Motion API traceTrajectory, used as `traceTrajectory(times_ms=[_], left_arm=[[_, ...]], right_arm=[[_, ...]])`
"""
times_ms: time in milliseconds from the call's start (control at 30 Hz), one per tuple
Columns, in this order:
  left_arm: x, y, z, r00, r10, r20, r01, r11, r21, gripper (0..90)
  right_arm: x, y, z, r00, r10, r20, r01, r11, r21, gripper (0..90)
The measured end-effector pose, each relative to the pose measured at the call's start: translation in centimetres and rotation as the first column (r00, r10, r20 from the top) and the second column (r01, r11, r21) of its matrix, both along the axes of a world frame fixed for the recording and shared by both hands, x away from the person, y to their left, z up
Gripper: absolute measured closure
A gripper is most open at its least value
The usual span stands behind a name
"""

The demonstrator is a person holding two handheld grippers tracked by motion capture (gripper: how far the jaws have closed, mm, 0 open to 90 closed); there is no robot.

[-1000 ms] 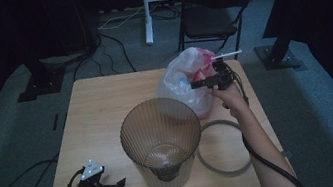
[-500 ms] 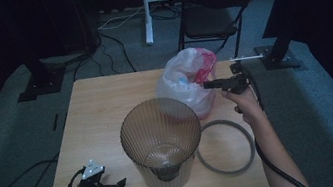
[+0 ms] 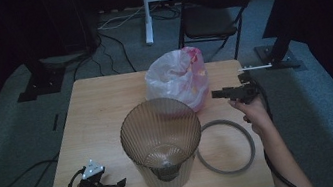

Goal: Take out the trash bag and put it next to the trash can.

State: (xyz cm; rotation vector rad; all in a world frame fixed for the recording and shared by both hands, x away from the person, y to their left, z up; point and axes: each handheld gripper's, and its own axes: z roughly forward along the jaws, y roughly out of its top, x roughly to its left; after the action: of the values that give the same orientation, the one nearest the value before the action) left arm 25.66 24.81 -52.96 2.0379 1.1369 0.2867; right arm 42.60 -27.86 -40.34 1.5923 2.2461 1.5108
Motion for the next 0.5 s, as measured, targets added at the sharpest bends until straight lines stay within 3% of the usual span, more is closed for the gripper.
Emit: traceTrajectory(times_ms=[233,500], left_arm=[[0.0,0.1,0.0,1.0,-0.001,-0.001,0.001,1.0,-0.005,0.0],[0.1,0.0,0.0,1.0,-0.005,-0.004,0.005,1.0,-0.008,0.0]], right_arm=[[-2.1,-1.0,-1.6,0.9999,-0.016,-0.002,0.016,0.999,-0.032,21.8],[-4.1,-3.0,-4.5,0.9978,-0.05,-0.045,0.047,0.997,-0.054,21.6]])
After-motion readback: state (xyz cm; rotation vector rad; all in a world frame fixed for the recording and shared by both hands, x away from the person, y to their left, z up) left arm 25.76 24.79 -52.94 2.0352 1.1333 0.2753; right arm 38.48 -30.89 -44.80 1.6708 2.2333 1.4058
